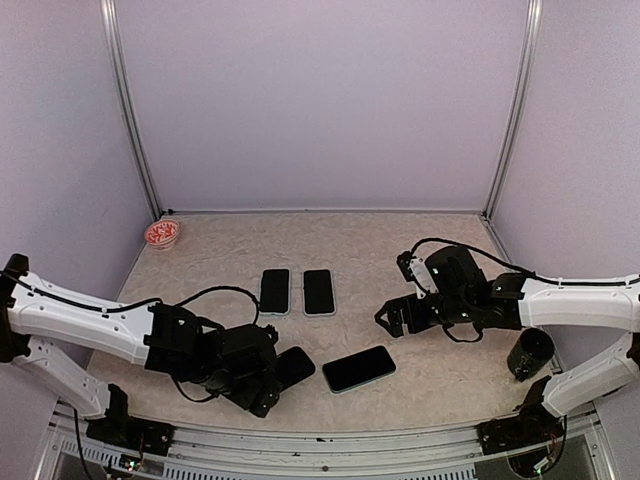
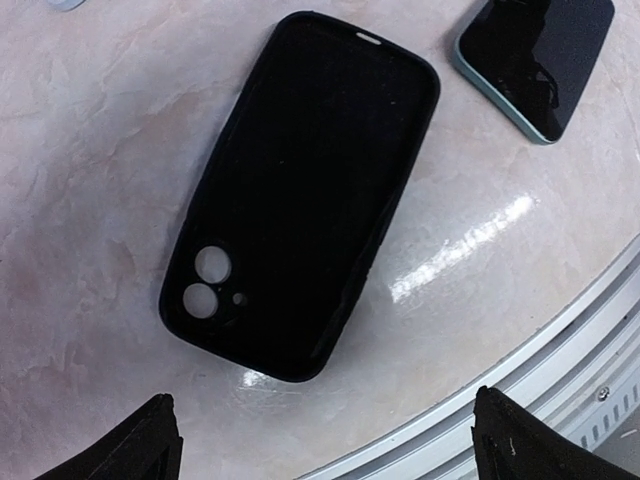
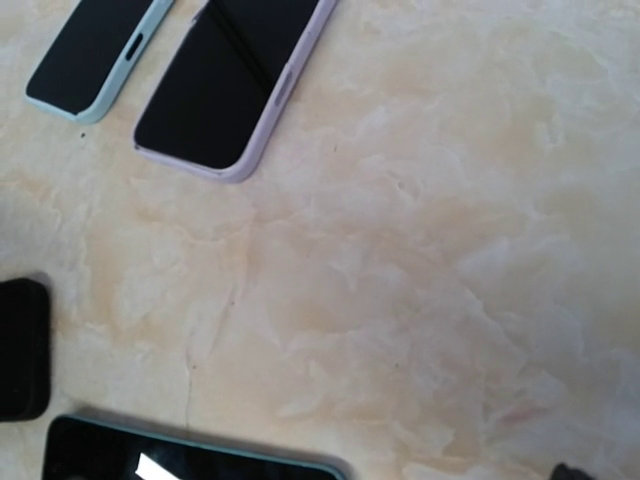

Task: Put the phone into the phone case
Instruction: Adjust the phone case at the center of the board.

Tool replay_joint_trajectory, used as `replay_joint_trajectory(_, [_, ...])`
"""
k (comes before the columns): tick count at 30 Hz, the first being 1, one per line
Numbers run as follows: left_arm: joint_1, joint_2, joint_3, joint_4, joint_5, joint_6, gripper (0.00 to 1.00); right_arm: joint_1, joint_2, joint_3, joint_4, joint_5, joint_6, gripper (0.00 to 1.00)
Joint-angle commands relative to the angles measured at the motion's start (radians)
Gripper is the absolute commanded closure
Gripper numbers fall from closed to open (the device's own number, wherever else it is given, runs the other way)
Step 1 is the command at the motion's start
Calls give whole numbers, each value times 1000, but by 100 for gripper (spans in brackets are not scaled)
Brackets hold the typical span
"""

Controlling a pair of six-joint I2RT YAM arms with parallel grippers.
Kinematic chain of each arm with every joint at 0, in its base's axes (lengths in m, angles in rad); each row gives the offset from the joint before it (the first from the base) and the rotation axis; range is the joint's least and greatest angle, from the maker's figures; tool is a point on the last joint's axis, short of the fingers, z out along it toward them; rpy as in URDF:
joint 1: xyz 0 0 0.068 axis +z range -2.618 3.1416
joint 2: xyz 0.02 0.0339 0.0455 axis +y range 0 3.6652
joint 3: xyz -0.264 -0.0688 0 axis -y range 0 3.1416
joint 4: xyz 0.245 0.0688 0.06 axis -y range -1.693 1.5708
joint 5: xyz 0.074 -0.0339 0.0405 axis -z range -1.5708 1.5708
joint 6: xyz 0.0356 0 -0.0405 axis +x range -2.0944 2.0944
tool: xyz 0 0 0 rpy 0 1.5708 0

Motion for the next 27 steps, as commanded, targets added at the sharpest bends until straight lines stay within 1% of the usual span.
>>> replay_joint_trajectory(1, [-22, 33, 8, -119, -105, -46, 1, -10, 3, 16, 21, -13, -17, 1])
replay_joint_trajectory(3, [-39, 67, 15, -153, -147, -59, 1, -10, -3, 3, 29, -14, -15, 1])
replay_joint_trajectory(6, [-50, 117, 7, -142, -157, -61, 1, -15, -5, -23, 54, -14, -14, 0])
replay_joint_trajectory(9, [-51, 156, 24, -148, -194, -65, 1, -21, 5, -10, 38, -29, -12, 1])
replay_joint_trajectory(17, [-49, 202, 31, -122, -236, -74, 1, -21, -22, -38, 53, -35, -4, 1])
replay_joint_trajectory(23, [-45, 238, 42, -109, -253, -72, 1, -21, -31, -33, 29, -31, -27, 1])
replay_joint_trajectory(27, [-19, 240, 25, -111, -274, -81, 1, -20, -19, -23, 2, -62, -57, 1])
